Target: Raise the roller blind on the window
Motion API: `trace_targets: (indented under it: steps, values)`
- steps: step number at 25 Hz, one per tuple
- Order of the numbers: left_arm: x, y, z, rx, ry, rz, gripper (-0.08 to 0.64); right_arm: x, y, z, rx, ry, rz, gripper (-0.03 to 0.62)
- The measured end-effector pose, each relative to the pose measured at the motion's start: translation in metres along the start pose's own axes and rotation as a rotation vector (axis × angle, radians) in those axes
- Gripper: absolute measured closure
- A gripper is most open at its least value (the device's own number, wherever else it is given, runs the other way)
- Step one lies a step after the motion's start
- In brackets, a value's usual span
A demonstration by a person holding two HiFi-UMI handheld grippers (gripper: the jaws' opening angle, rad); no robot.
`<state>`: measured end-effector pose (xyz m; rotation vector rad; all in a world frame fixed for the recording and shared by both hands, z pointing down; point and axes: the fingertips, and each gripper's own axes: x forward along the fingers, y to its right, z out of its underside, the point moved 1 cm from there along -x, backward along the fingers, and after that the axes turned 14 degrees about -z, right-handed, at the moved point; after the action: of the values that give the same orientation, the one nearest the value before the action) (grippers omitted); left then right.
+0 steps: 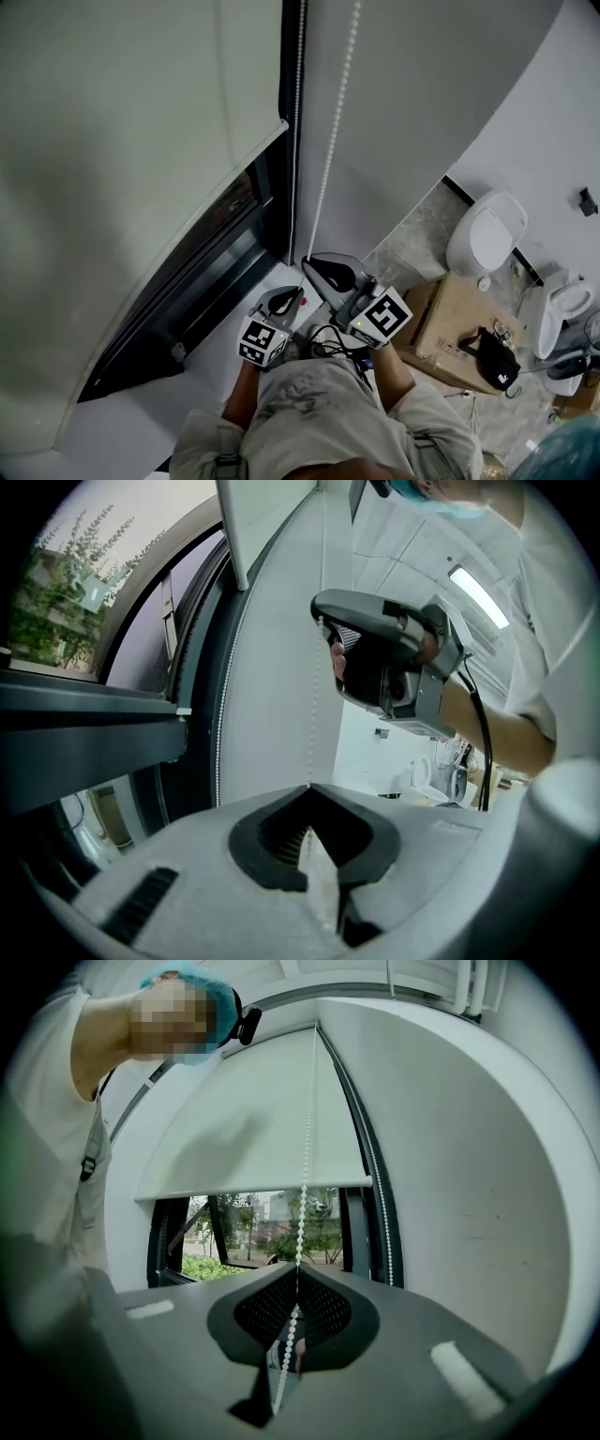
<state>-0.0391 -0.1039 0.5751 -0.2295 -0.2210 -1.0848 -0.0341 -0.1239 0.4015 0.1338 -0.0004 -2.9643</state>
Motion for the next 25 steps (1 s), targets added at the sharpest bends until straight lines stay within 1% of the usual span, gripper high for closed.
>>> trace_targets:
  steps: [4,7,8,11,13,16,19,22,25]
  values:
    - [-0.003,0.004,-0.002,0.029,0.005,0.002,0.546,-0.002,0.001,-0.002,-0.005,0.007,0.009,0.581]
    - [-0.011,0.005,-0.021,0.019,0.039,0.009,0.526,-0.004,0.002,-0.002,-0.010,0.007,0.014,0.581]
    - [-0.016,0.003,-0.032,0.012,0.059,0.011,0.510,-0.004,0.003,-0.002,-0.011,0.007,0.015,0.581]
    - [-0.028,-0.002,-0.075,0.007,0.138,0.011,0.494,-0.004,0.004,-0.001,-0.013,0.006,0.017,0.581]
    - [-0.036,-0.005,-0.108,0.026,0.193,0.018,0.492,-0.004,0.004,-0.001,-0.014,0.007,0.016,0.581]
    - [-0.046,-0.004,-0.155,0.077,0.260,0.027,0.492,-0.003,0.003,-0.002,-0.015,0.009,0.013,0.581]
    - [-0.050,-0.002,-0.188,0.101,0.313,0.029,0.491,-0.002,0.003,-0.002,-0.015,0.007,0.009,0.581]
    - [-0.052,0.002,-0.218,0.102,0.367,0.039,0.483,-0.001,0.004,-0.001,-0.014,0.003,0.008,0.581]
    - [-0.056,0.007,-0.251,0.101,0.440,0.060,0.474,0.000,0.004,-0.001,-0.018,-0.001,0.007,0.581]
